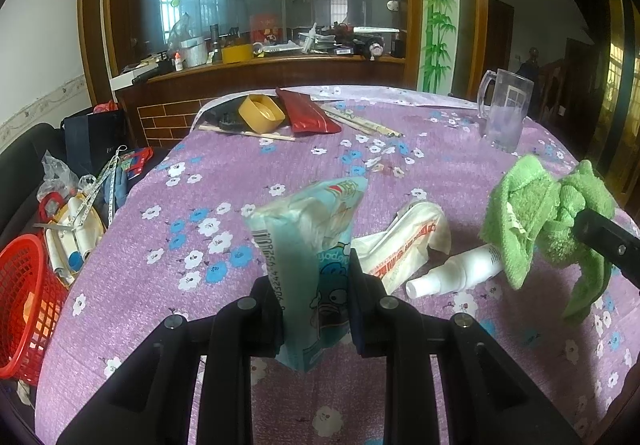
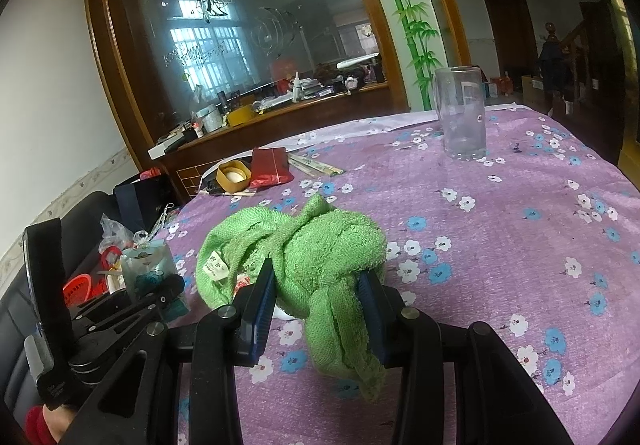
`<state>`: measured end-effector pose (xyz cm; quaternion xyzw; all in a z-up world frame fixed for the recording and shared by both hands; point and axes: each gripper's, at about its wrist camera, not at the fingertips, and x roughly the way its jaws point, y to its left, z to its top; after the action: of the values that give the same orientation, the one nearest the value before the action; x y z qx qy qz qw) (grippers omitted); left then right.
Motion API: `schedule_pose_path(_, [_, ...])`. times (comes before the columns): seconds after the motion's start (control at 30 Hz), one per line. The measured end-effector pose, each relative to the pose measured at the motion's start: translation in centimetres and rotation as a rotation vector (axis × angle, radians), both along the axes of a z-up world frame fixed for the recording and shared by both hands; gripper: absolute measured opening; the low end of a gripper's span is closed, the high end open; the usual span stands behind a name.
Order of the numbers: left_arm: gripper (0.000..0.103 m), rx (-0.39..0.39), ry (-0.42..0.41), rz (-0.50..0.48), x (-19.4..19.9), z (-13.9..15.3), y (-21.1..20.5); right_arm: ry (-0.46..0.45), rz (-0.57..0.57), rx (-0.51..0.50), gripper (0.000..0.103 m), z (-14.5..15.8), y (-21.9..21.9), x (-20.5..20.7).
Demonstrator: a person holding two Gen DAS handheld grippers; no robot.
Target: Collect trash
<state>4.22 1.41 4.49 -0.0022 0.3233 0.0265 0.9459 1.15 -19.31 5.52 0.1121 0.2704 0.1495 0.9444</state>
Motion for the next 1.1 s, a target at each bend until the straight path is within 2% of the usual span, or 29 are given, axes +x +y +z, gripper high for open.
schedule_pose_path(0.23, [0.023,0.003,-0.011,0.012,-0.1,0.0,0.2,0.004,-0.016,-0.008,0.044,-0.1,0.1,0.1])
schedule_pose_path(0.33, [0.023,-0.02,0.002,0.017,-0.5,0.6,0.5,0.027,-0.028,0.03,0.044,-0.4,-0.4,0.3])
schedule_pose_path(0.43, [0.023,-0.025,-0.001,0.003,-2.1,1.9,0.7,0.058,-0.033,0.08,0.044,-0.3,-1.0,0.0])
schedule_pose_path(0.63, [0.024,-0.03,-0.024,0.02,-6.3,4.6,3.3,0.052,-0.011,0.087,0.044,1.5,0.6,-2.3])
schedule_pose_path(0.87, [0.024,-0.065,-0.031,0.095,-10.3,5.7,9.5,0.018,0.111,-0.011,0.044,4.1,7.4,-4.8])
schedule_pose_path(0.97, [0.024,-0.107,-0.038,0.154,-11.9,6.1,13.9,-0.001,0.176,-0.073,0.044,5.4,11.7,-5.4])
schedule_pose_path(1.1, [0.024,-0.118,-0.052,0.258,-13.7,6.1,20.0,-0.02,0.268,-0.113,0.044,6.7,17.3,-5.5])
